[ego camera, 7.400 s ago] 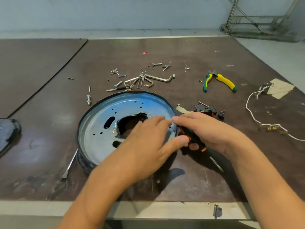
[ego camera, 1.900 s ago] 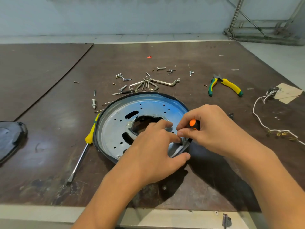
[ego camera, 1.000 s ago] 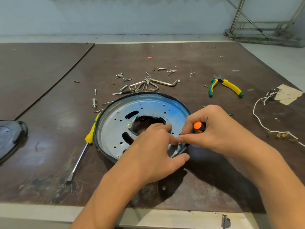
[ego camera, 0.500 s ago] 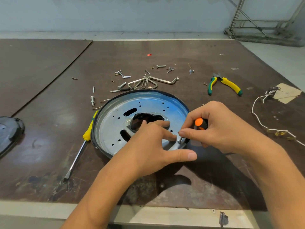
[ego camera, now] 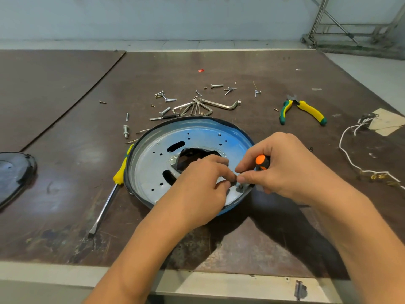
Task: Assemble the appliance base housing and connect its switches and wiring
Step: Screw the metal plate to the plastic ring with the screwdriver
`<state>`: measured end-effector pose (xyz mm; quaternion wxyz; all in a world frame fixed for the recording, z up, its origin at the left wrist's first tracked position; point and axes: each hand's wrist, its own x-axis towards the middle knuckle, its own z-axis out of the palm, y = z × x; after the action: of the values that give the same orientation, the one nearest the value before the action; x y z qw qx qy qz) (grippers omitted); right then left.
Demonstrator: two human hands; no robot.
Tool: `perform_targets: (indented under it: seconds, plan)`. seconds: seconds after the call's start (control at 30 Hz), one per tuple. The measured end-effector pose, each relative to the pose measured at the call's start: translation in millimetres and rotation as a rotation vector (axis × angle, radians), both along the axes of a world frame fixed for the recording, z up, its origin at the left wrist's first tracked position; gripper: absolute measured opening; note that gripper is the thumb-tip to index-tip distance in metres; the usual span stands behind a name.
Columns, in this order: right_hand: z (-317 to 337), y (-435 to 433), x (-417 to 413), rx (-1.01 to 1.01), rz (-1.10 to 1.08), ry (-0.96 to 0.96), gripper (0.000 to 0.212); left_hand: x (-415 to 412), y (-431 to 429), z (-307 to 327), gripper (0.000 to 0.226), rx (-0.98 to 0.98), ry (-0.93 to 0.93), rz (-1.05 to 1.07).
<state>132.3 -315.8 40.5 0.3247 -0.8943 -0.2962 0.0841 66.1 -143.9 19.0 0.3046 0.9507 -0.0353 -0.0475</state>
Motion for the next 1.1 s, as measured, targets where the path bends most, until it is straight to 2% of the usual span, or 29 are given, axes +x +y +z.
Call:
perform_targets:
  seconds: [0.2,0.43,0.63,0.8,0.93,1.1]
  plan:
    - [2.6,6.3,-3.6,-0.152,-0.096,-0.138,0.02,-0.4,-0.6,-1.2,0.026,0.009,-0.027,0.025]
    - [6.8,3.2,-4.9,-0.174,-0.032,-0.102,0.033,0.3,1.8,-2.5,0.026,0.005,-0.029,0.012]
    - [4.6,7.2,-8.4,-0.223,-0.013,-0.16,0.039,1.9,1.4,-3.2,0.024,0.013,-0.037,0.0]
    - [7.5,7.7,-7.4,-0.26,0.001,-0.102,0.026,0.3,0.8,0.2,0.025,0.045,-0.033,-0.015]
    - [7.3,7.7,-7.1,-0.245,-0.002,-0.085,0.028,-3.7,-0.4,2.0,0.026,0.166,-0.075,-0.036]
    - [4.8,4.1,-3.4,-0.185,-0.002,-0.096,0.028,-2.8,3.0,2.9,0.03,0.133,-0.121,-0.055]
